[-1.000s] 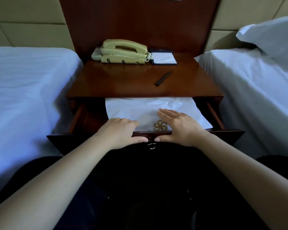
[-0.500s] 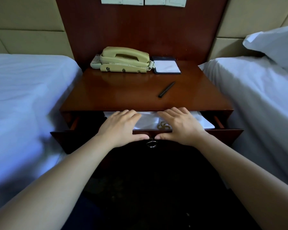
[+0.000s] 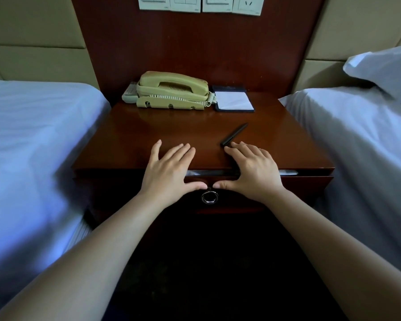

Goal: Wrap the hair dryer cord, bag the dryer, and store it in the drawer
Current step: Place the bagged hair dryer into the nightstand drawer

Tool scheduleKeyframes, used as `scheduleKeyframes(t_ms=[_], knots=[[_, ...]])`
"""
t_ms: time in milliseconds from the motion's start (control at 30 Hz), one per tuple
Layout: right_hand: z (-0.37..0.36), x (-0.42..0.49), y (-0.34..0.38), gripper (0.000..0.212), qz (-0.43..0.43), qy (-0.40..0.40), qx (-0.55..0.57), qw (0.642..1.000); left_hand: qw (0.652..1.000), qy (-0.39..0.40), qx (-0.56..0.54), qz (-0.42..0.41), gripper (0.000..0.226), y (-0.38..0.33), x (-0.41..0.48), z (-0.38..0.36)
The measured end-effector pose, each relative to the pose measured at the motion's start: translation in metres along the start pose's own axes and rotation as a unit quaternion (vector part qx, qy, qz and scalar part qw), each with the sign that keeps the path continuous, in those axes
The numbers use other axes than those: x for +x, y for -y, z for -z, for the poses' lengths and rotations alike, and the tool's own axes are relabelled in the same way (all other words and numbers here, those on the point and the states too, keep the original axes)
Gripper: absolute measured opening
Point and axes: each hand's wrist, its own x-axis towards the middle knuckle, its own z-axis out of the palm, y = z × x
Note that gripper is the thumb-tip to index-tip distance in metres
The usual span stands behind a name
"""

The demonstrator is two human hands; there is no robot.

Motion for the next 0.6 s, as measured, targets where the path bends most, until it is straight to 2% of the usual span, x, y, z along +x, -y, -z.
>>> scheduleKeyframes(t_ms=[133, 300, 400, 467, 600], knots=[[-0.006, 0.007, 0.002, 0.083, -0.012, -0.07, -0.027, 0.997, 0.998, -0.058, 0.015, -0.004, 0.081, 0.002, 0.012, -0.007], [-0.009, 0.007, -0.002, 0.078, -0.005, -0.083, -0.032, 0.996, 0.996, -0.084, 0.038, -0.02, 0.076, 0.002, 0.012, -0.008], [-0.004, 0.007, 0.0, 0.074, -0.008, -0.056, -0.006, 0.998, 0.997, -0.073, 0.013, -0.009, 0.073, -0.001, 0.009, -0.004], [0.005, 0.008, 0.0, 0.074, -0.017, -0.008, 0.029, 0.999, 0.998, -0.053, -0.018, 0.0, 0.071, -0.005, 0.009, 0.005], [0.027, 0.011, 0.001, 0.067, -0.018, 0.102, 0.053, 0.993, 0.998, 0.044, -0.049, 0.013, 0.059, -0.006, 0.014, 0.029]])
